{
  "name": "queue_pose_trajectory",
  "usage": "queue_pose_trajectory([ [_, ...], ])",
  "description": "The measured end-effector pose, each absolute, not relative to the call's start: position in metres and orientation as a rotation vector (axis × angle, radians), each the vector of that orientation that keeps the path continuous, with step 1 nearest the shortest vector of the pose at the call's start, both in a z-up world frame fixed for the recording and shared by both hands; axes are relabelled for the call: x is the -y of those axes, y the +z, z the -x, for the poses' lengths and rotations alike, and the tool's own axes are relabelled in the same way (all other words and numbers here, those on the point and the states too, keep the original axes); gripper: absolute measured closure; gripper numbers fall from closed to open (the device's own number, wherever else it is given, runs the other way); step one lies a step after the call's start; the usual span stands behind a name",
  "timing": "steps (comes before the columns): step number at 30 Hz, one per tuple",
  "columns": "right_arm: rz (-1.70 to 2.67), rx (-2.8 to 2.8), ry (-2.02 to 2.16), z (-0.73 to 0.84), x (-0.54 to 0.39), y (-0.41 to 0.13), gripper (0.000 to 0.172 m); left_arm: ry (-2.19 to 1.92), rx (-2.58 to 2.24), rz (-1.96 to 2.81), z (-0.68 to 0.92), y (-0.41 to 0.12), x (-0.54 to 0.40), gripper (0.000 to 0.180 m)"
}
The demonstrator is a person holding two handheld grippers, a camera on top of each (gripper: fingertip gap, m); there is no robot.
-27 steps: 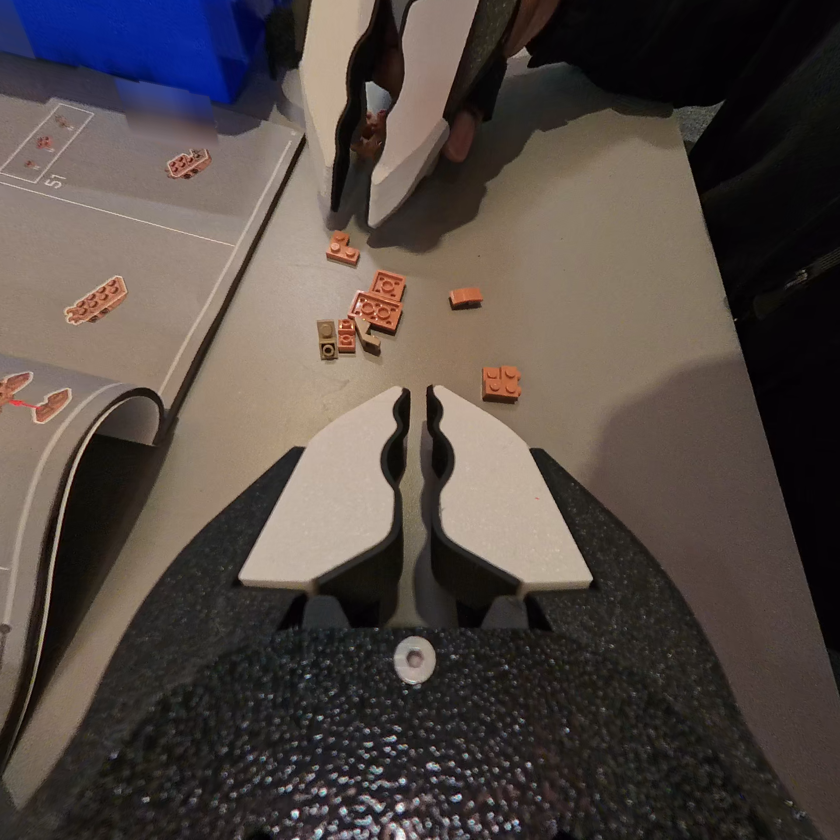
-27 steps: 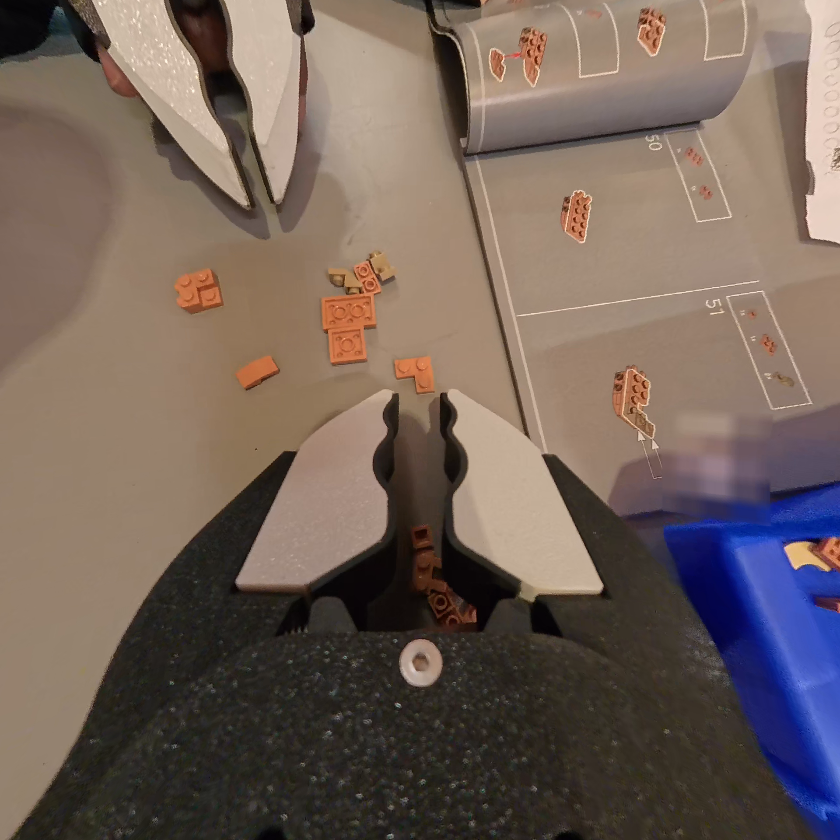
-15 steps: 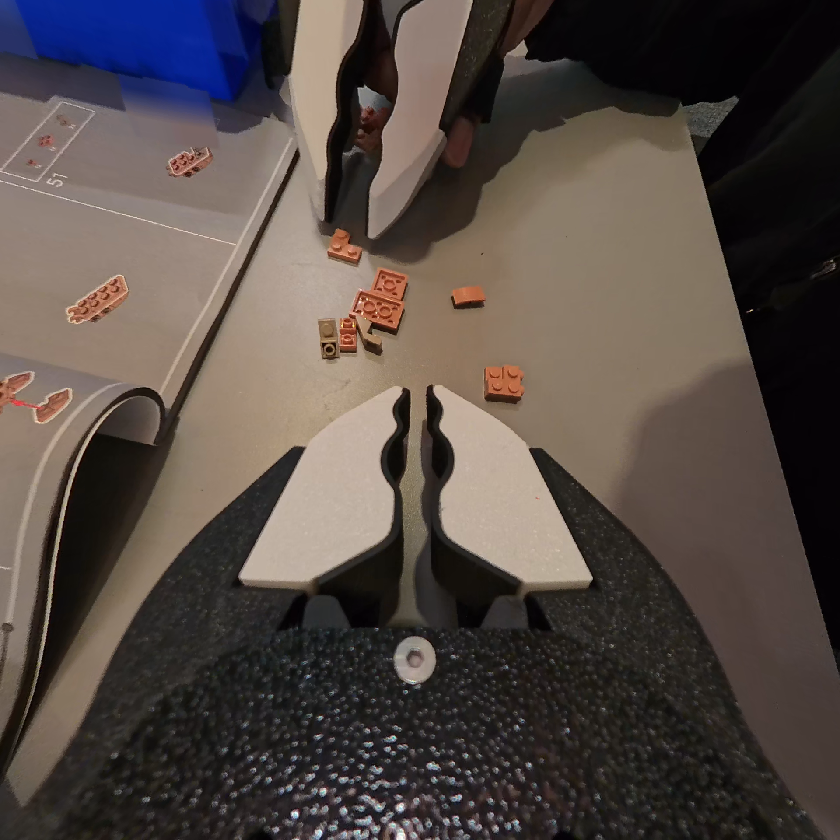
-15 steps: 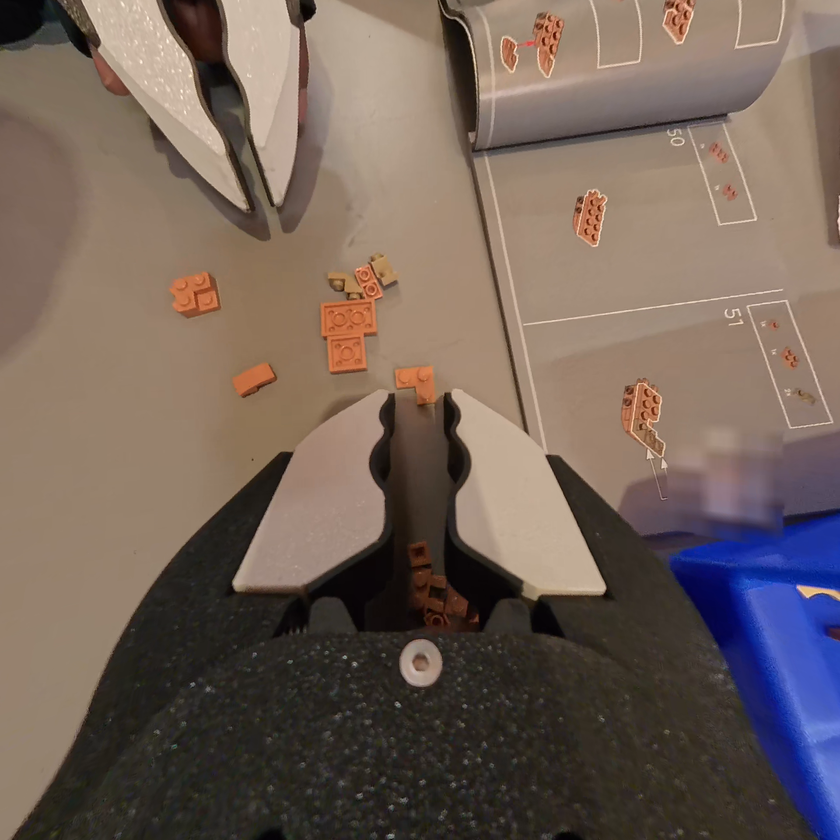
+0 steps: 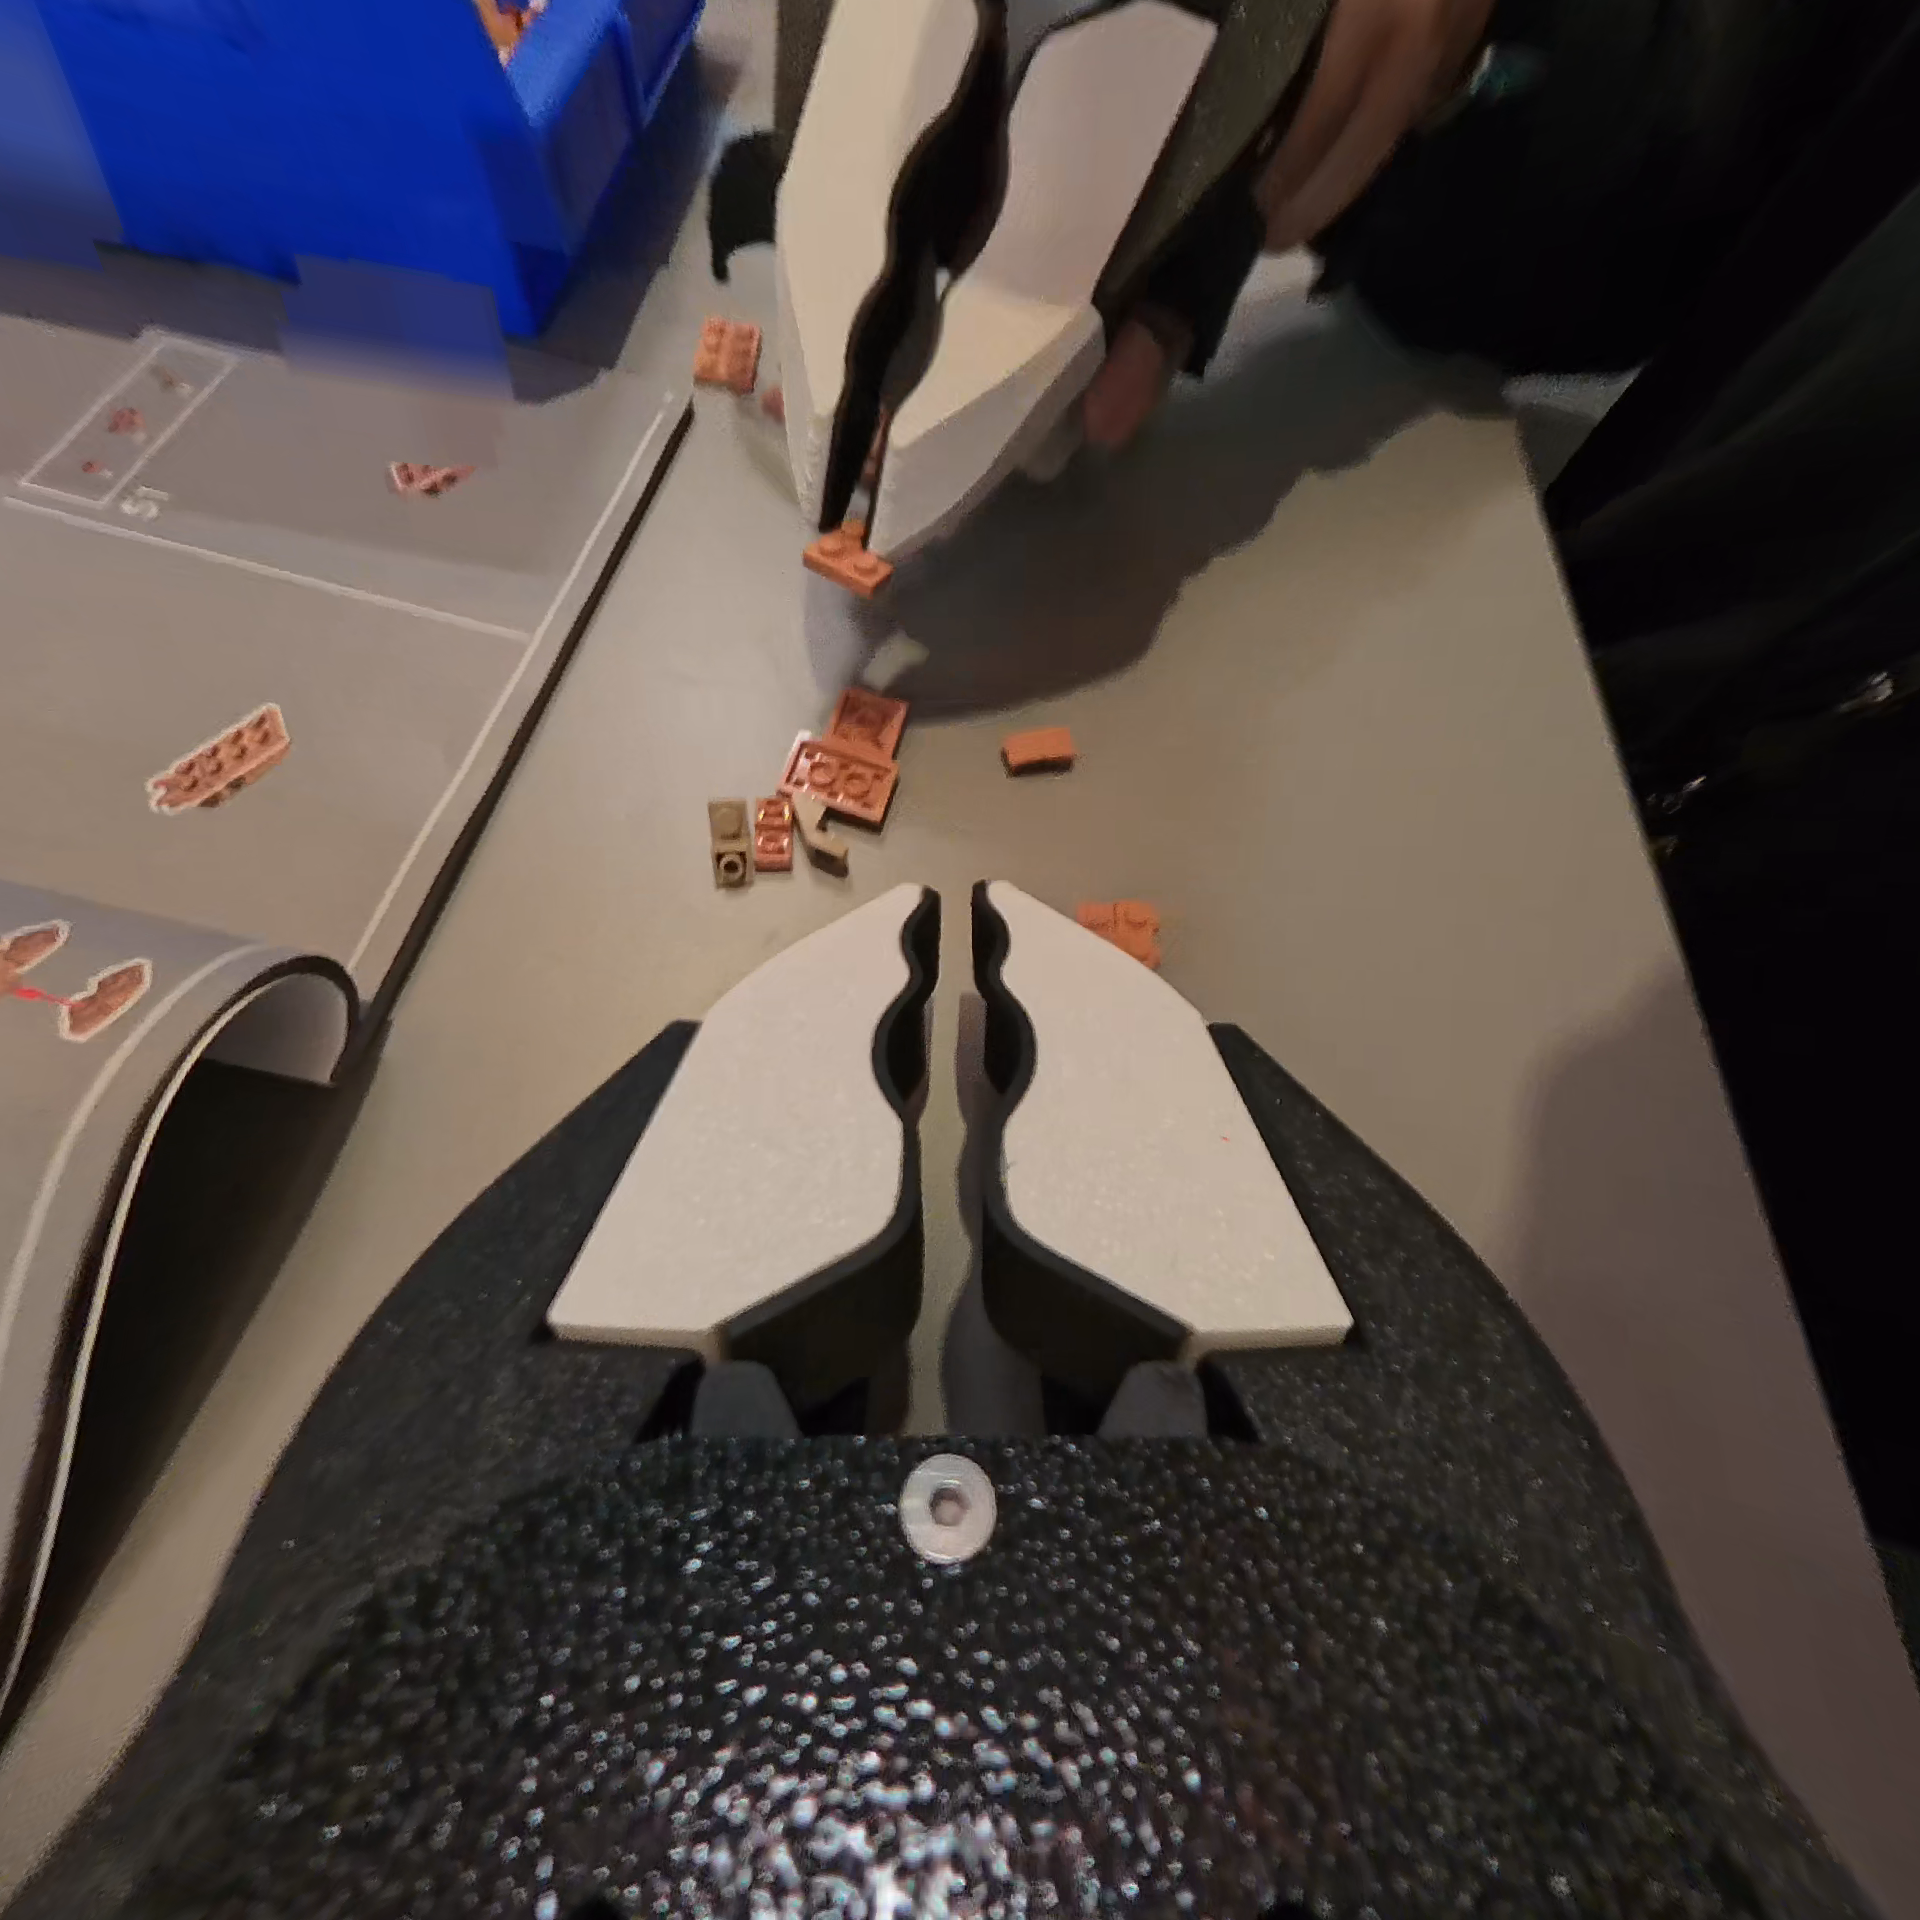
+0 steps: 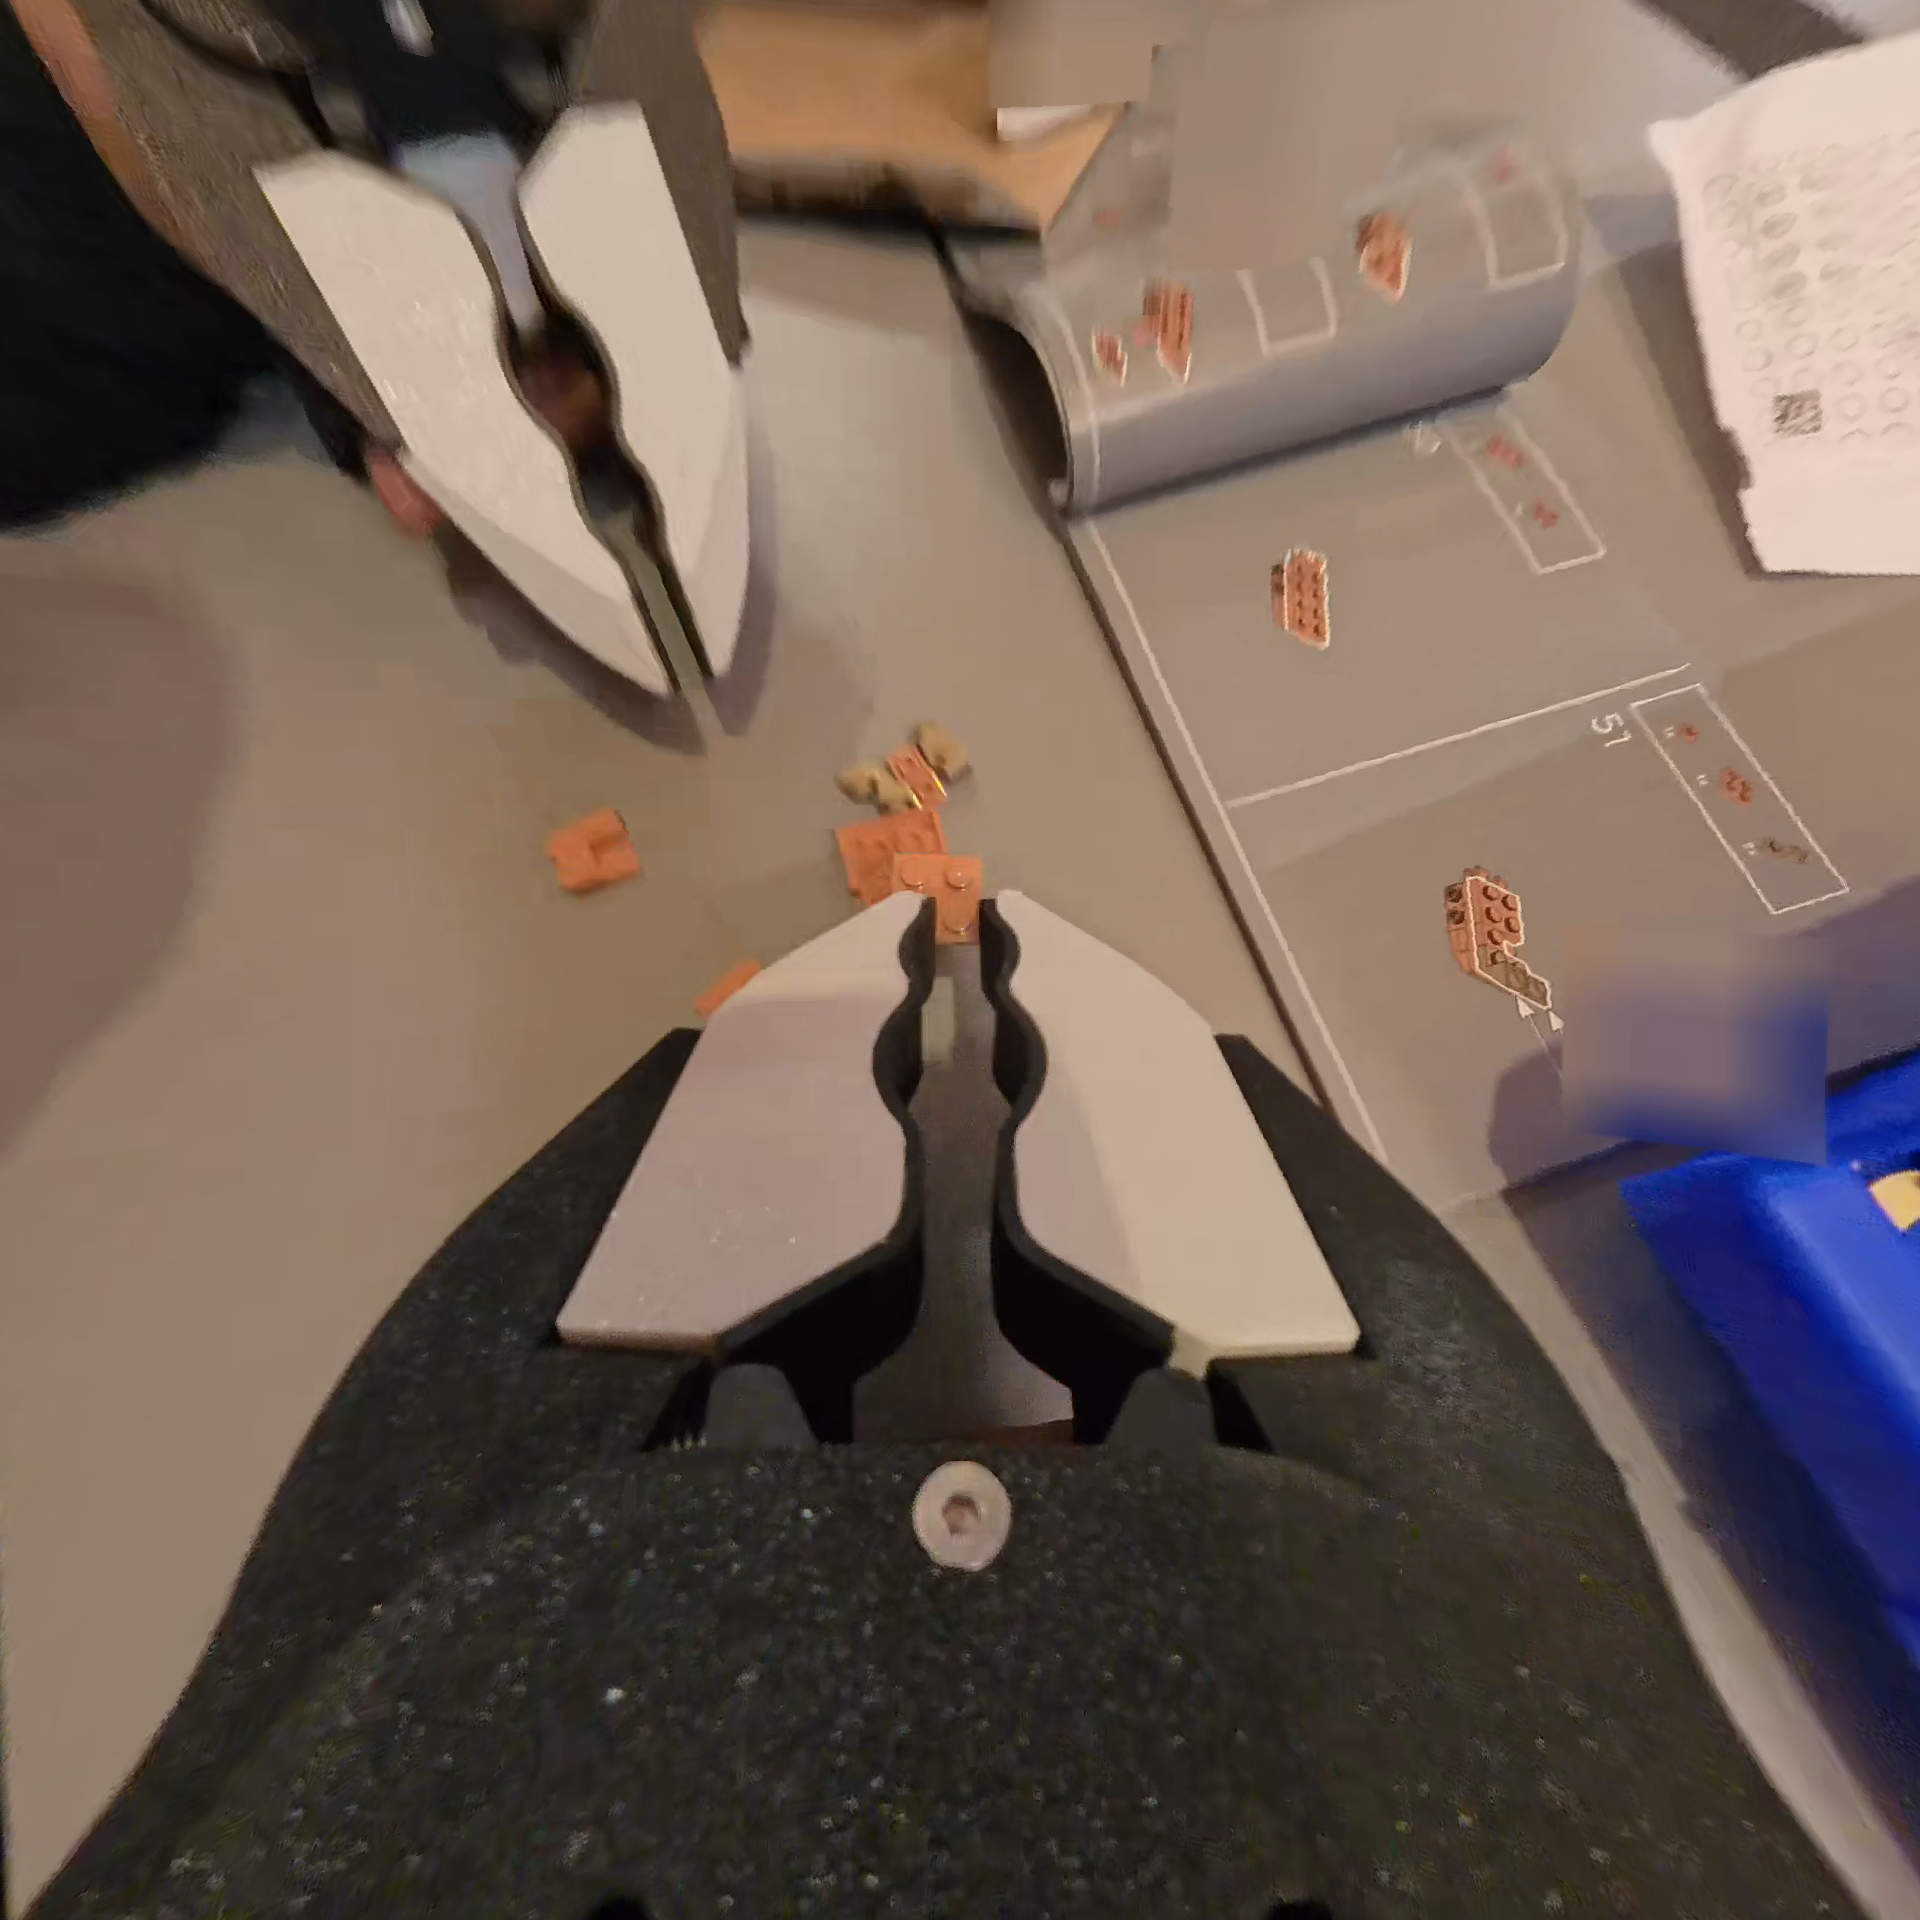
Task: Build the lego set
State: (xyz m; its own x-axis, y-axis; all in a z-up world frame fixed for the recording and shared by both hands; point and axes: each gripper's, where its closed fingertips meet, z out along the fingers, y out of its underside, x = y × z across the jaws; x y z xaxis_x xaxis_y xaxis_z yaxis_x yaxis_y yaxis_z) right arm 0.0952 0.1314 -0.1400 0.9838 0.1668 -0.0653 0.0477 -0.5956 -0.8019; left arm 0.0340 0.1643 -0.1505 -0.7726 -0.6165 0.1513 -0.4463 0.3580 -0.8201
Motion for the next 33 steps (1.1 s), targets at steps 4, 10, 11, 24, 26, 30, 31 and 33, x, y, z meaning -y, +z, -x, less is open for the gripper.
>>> queue_pose_trajectory([
  [4, 2.073, 0.057, 0.127, -0.078, -0.139, -0.121, 0.164, -1.584, -2.335, 1.009, -0.037, -0.132, -0.151, 0.175],
  [10, 2.018, 0.037, 0.017, -0.062, -0.148, -0.118, 0.164, -1.871, -2.143, 1.2, -0.045, -0.11, -0.152, 0.172],
  [11, 2.012, 0.037, 0.017, -0.06, -0.148, -0.118, 0.164, -1.87, -2.135, 1.229, -0.047, -0.111, -0.153, 0.17],
  [24, 1.965, 0.087, -0.058, -0.051, -0.155, -0.115, 0.164, -1.988, -2.125, 1.38, -0.045, -0.113, -0.144, 0.174],
  [26, 1.961, 0.125, -0.037, -0.048, -0.155, -0.115, 0.164, -2.023, -2.143, 1.394, -0.042, -0.113, -0.144, 0.175],
  [30, 1.943, 0.311, 0.017, -0.041, -0.15, -0.113, 0.151, -2.079, -2.177, 1.407, -0.037, -0.112, -0.143, 0.176],
  [31, 1.938, 0.375, 0.019, -0.04, -0.148, -0.112, 0.148, -2.084, -2.19, 1.421, -0.035, -0.113, -0.143, 0.176],
  [33, 1.921, 0.527, -0.024, -0.041, -0.144, -0.11, 0.144, -2.092, -2.224, 1.439, -0.032, -0.115, -0.142, 0.176],
])
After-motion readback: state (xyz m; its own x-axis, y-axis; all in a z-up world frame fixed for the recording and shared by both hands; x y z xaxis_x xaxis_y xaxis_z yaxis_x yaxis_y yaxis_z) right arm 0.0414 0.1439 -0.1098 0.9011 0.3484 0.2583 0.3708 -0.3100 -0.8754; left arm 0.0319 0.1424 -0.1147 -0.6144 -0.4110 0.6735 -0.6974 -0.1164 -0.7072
